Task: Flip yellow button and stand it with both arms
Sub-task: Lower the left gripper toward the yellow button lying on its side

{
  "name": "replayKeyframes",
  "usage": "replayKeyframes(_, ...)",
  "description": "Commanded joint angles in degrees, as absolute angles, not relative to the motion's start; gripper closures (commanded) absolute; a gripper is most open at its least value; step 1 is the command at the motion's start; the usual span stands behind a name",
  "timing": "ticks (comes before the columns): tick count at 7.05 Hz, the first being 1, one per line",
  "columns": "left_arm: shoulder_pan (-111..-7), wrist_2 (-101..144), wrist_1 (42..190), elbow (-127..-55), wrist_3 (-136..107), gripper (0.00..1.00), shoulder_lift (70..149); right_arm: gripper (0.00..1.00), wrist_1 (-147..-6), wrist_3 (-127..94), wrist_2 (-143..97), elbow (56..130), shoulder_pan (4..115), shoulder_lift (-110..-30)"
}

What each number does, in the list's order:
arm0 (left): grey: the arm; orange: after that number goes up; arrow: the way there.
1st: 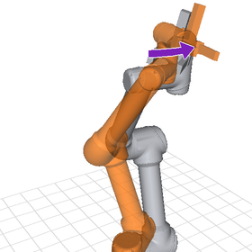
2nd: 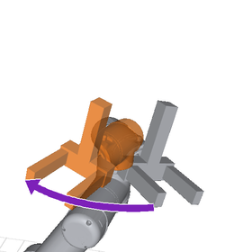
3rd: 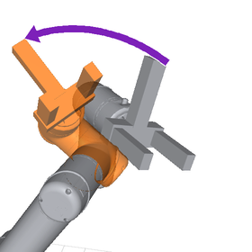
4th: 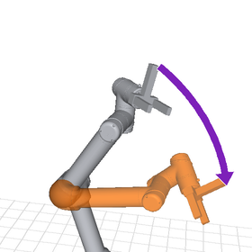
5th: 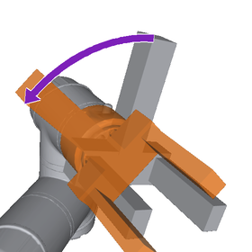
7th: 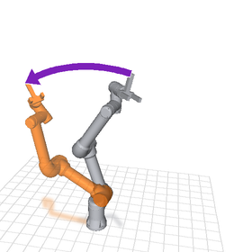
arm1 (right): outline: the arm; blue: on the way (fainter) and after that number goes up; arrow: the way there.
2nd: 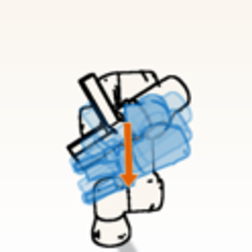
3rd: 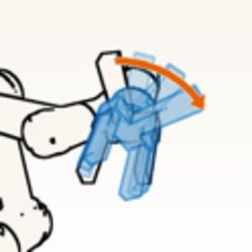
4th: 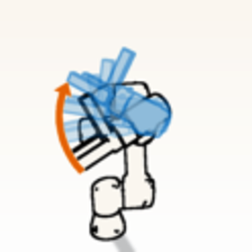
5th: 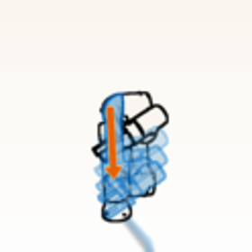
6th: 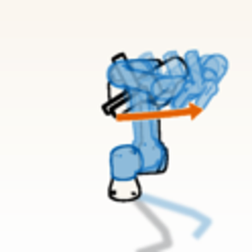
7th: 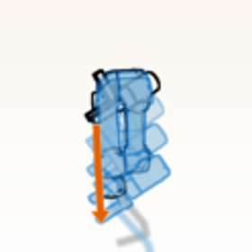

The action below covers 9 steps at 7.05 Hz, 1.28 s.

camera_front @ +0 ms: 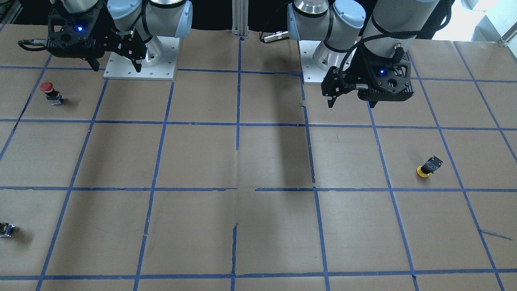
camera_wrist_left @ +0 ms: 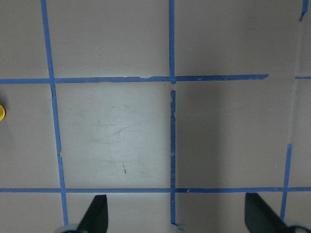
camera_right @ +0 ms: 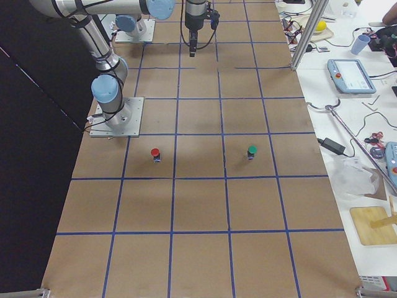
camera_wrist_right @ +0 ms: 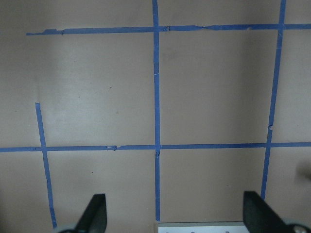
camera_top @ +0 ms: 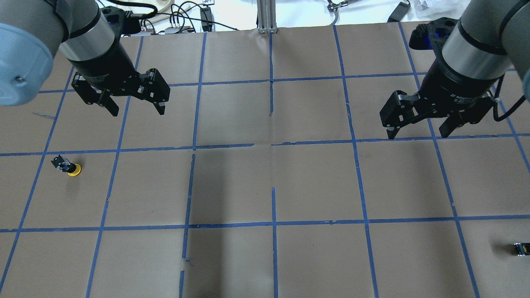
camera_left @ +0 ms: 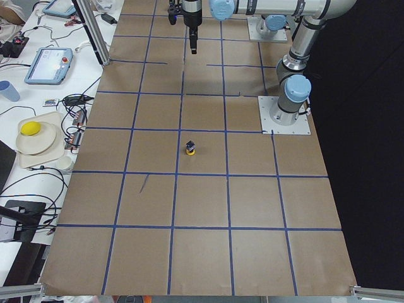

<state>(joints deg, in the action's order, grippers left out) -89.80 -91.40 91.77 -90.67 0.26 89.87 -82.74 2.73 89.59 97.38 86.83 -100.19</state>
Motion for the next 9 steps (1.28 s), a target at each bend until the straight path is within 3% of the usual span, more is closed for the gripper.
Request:
replayKeyframes(1, -89.7, -91.2, 91.7, -90.3, 1.2, 0.01, 90.7, 0.0, -82.7, 2.7, 89.7, 97.4, 86.8, -100.2)
replayKeyframes(4, -85.4, -92.1, 91.8, -94.5, 13.1, 0.05, 90.5, 0.0, -82.7, 2.7, 89.7, 97.5, 86.8, -100.2)
replayKeyframes(7, -74.4, -97.3, 84.0, -101.6, 30.6, 0.05, 92.4, 0.0, -82.7, 2.7, 89.7, 97.4, 86.8, -100.2)
replayKeyframes(9, -64.3, -97.0, 82.4, -102.4, 46.3, 0.05, 93.6, 0.0, -82.8, 2.7, 89.6, 97.2, 86.8, -100.2)
